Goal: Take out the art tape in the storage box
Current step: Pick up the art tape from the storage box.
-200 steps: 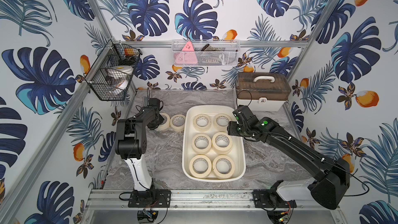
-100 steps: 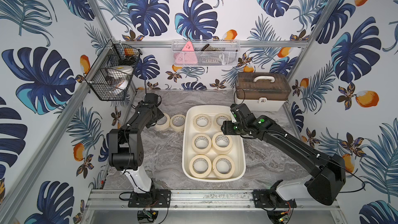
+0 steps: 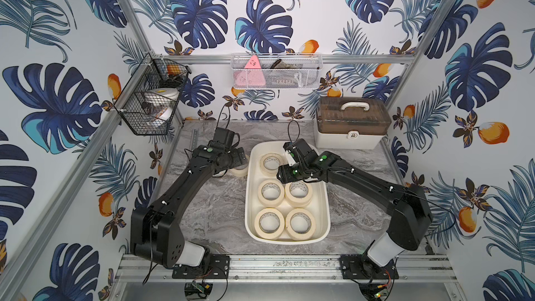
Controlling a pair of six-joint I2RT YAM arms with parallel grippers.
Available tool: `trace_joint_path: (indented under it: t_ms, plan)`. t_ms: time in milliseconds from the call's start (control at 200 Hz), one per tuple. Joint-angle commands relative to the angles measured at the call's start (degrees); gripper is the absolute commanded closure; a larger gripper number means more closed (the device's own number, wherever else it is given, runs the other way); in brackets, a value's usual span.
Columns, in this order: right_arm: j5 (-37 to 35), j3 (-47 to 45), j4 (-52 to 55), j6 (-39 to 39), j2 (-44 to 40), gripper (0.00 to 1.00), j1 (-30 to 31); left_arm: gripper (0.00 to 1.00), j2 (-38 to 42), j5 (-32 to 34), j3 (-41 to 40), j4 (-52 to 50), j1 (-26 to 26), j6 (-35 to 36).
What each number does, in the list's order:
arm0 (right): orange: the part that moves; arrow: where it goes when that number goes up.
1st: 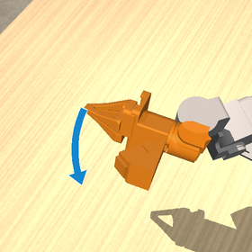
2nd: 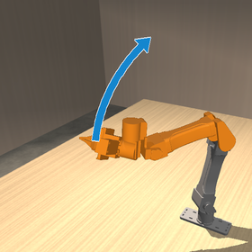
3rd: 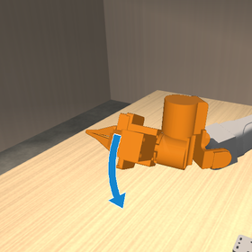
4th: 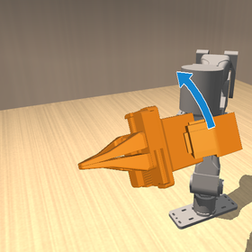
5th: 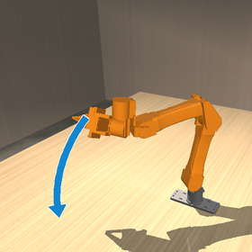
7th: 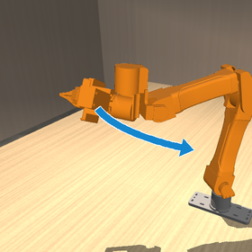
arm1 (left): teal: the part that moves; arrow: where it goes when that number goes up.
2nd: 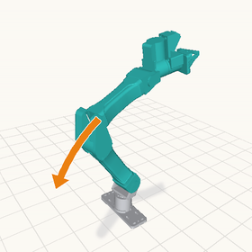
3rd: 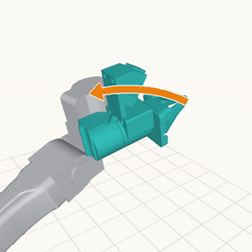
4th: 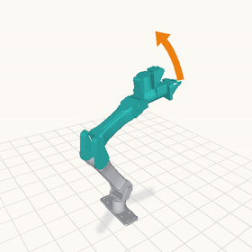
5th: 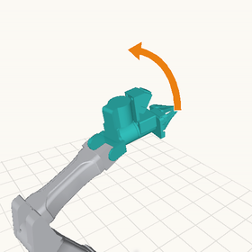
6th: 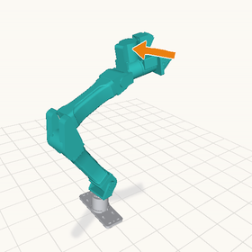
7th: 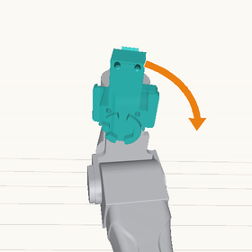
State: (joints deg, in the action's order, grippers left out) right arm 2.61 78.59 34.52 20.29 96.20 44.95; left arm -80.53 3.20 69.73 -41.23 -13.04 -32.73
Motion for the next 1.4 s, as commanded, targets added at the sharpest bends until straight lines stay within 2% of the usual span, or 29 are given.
trace_joint_path:
  t_ms: [0,275,480,665,901,991,1396]
  plan:
    - [0.1,0.6,-1.8,-1.7,1.9,0.35,1.2,0.01,3.0,-3.6,-1.7,-1.7,-0.6,4.0]
    - [-1.8,-0.2,-3.7,-2.4,6.1,0.35,3.0,0.01,11.4,-7.7,-6.0,-3.2,-0.6,7.2]
    - [-4.1,0.8,-2.9,-3.0,9.5,0.38,3.8,0.01,14.2,-9.5,-8.4,-2.1,-0.6,7.3]
    - [-6.2,2.0,-1.6,-2.7,11.5,0.47,4.0,0.01,14.5,-10.4,-9.4,-2.2,-0.6,7.7]
    - [-10.7,1.8,-1.1,-1.2,12.4,0.57,4.0,0.01,16.8,-8.1,-10.3,-2.2,-0.6,8.9]
    - [-10.9,1.8,-1.1,-1.0,12.5,0.59,4.0,0.01,17.8,-8.3,-10.3,-2.0,-0.6,8.9]
    - [-11.0,2.1,-0.5,0.9,9.5,0.84,4.0,0.01,19.1,-8.2,-7.8,-5.4,-0.6,9.1]
